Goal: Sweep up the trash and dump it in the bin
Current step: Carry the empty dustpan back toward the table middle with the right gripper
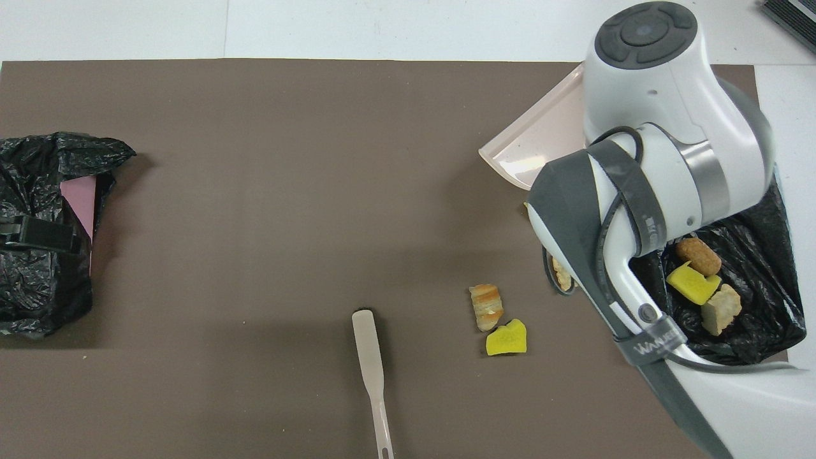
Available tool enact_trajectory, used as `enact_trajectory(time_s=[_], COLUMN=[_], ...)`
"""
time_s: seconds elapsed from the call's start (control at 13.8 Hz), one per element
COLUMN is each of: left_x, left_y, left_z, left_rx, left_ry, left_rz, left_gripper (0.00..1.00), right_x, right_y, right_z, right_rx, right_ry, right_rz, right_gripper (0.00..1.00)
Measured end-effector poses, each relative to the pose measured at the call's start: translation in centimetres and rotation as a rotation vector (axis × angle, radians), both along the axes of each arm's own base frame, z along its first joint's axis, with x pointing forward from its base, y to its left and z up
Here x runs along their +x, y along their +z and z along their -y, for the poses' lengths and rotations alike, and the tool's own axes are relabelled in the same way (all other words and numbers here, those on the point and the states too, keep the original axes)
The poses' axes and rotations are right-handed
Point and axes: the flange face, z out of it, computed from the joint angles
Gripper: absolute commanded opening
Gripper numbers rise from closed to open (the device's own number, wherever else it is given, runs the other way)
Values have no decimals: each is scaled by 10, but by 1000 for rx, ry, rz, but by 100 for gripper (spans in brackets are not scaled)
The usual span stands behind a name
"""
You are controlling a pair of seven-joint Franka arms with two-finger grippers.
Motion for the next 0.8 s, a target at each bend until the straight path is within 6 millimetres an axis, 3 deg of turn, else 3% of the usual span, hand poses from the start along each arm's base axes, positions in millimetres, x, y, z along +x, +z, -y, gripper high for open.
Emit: enact_trajectory(time_s=[0.22,0.43,0.8], left_x=[-2,-1,8], left_y=[-1,-4,-11], left_z=[0,10,14], left_rx=[2,20,24], left_ry=[-2,-24,-32], left_rz=[-14,-33,-46], left_gripper=[100,100,100], right_x=[6,11,2], right_y=[-14,-51,-98], right_z=[-56,-125,-213], right_rx=[54,150,268], right_ry=[-139,-293,-496], right_rz=[54,106,154], right_gripper=[0,0,0])
